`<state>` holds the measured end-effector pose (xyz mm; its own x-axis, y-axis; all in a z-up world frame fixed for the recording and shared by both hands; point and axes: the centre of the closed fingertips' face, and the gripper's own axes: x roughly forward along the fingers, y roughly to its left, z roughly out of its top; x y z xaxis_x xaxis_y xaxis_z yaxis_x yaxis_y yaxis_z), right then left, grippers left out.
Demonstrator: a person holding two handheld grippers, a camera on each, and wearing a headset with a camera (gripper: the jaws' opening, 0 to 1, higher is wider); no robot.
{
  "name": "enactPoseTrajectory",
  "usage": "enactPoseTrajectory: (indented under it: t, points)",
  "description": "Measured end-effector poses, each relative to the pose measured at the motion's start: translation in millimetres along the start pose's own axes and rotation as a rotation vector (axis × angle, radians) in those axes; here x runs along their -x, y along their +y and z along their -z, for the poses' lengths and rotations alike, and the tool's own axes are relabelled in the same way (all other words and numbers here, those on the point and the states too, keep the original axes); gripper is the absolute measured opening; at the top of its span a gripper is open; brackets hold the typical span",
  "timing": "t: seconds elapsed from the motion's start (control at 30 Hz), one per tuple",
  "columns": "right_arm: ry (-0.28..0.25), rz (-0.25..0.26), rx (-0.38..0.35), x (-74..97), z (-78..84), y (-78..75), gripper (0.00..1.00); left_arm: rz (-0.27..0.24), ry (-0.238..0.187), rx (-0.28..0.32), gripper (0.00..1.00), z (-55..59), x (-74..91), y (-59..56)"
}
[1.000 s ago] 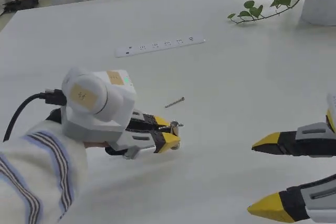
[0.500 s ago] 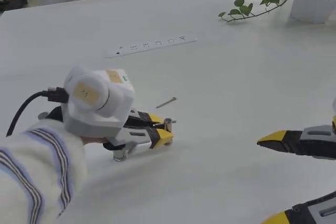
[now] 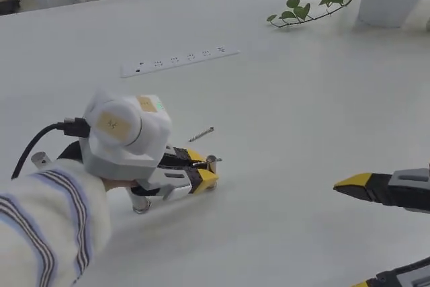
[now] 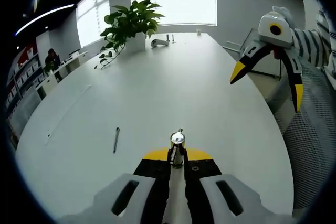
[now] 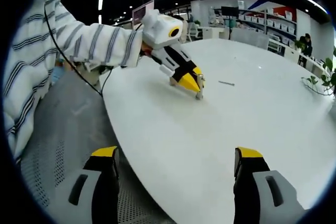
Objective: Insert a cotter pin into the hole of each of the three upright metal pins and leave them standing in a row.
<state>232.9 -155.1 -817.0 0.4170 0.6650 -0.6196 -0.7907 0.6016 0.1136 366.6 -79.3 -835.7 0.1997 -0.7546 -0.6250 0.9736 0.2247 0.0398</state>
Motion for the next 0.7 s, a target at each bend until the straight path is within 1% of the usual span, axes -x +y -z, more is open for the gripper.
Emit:
enactPoseTrajectory:
  t: [0.07, 0.1, 0.17, 0.27, 0.37, 0.53, 0.7]
  points:
    - [-0.001, 0.000, 0.002, 0.1, 0.2, 0.2, 0.91, -0.007, 0.008, -0.002, 0.07, 1.9, -1.0, 1.0]
    - [-0.001, -0.001, 0.001, 0.1, 0.3, 0.5, 0.91, -0.009, 0.000, 0.004, 0.07, 0.5, -0.7, 1.3]
    - [-0.005, -0.002, -0.002, 0.3, 0.2, 1.1, 0.91, -0.014, 0.003, 0.004, 0.07, 1.2, -0.4, 2.6]
    - [-0.010, -0.003, -0.005, 0.6, 0.0, 1.8, 0.91, -0.018, -0.005, 0.015, 0.07, 1.0, -0.3, 3.3]
    - [-0.019, -0.001, -0.011, 1.5, 0.3, 1.2, 0.91, -0.021, -0.006, 0.011, 0.07, 1.0, 0.2, 3.6]
    - [-0.030, 0.005, -0.027, 2.2, 1.1, 0.7, 0.92, -0.019, -0.008, 0.018, 0.07, 1.6, 0.5, 3.8]
    - [-0.026, 0.004, -0.033, 2.0, 3.7, 2.6, 0.92, -0.017, -0.006, 0.020, 0.07, 2.5, 1.2, 3.6]
